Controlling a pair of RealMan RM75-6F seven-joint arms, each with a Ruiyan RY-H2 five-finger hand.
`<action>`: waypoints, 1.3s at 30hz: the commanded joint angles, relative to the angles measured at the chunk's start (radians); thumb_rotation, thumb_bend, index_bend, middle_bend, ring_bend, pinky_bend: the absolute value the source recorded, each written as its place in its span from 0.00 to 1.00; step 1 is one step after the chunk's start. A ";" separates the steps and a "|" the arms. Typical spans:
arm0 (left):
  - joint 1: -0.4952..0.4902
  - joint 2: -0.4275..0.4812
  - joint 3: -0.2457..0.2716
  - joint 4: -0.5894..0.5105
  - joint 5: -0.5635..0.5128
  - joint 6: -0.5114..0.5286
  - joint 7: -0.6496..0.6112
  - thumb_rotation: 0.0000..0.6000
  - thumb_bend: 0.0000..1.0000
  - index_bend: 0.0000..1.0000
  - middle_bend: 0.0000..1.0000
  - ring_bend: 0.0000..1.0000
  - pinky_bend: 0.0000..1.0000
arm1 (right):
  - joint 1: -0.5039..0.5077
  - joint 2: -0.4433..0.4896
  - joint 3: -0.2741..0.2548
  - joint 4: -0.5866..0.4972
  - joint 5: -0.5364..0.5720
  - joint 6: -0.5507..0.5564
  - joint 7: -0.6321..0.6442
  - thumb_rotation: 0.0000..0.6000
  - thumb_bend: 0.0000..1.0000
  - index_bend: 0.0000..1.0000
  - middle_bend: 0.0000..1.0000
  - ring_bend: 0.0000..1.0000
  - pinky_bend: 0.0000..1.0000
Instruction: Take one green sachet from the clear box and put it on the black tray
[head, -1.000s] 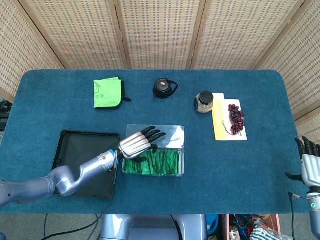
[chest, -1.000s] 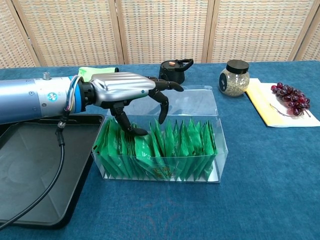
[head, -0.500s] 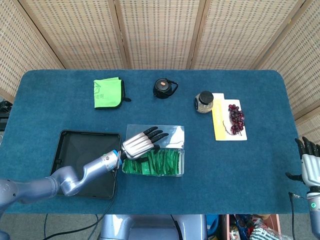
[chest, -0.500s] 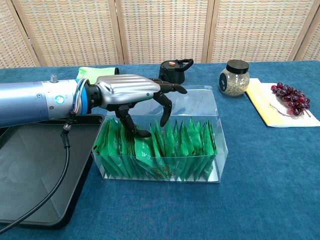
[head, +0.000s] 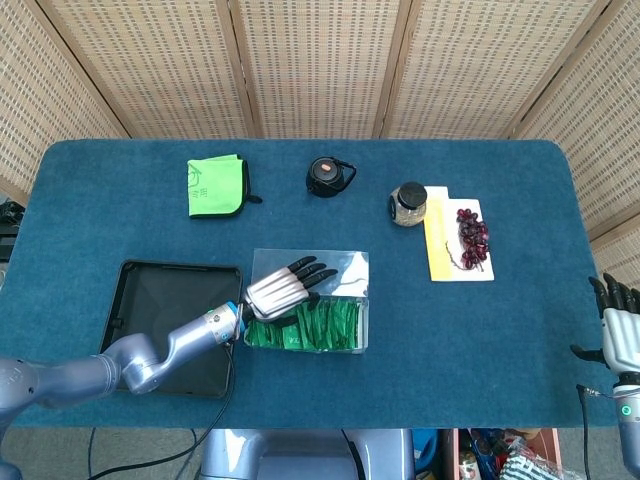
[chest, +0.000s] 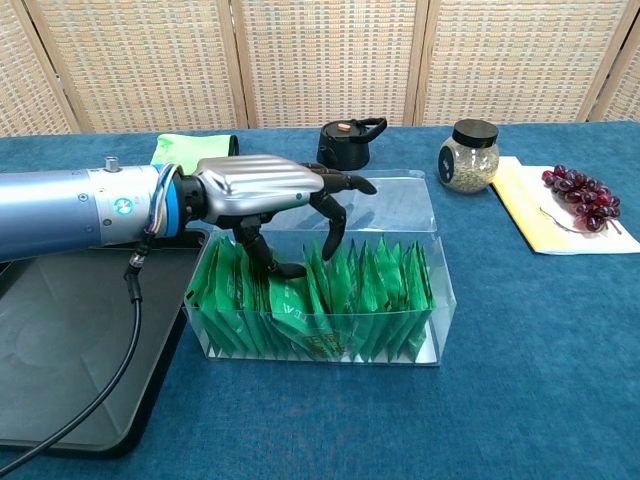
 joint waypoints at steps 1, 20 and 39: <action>-0.002 -0.003 -0.001 0.001 0.000 -0.002 0.003 1.00 0.39 0.52 0.00 0.00 0.00 | 0.000 0.000 0.000 0.000 0.000 -0.001 0.000 1.00 0.00 0.00 0.00 0.00 0.00; 0.002 -0.008 -0.003 0.000 -0.011 0.003 0.030 1.00 0.43 0.63 0.00 0.00 0.00 | 0.000 0.000 -0.001 -0.001 0.000 0.000 0.000 1.00 0.00 0.00 0.00 0.00 0.00; 0.011 0.088 -0.036 -0.113 -0.021 0.046 0.010 1.00 0.43 0.69 0.00 0.00 0.00 | 0.000 0.000 -0.003 -0.005 -0.004 0.005 -0.004 1.00 0.00 0.00 0.00 0.00 0.00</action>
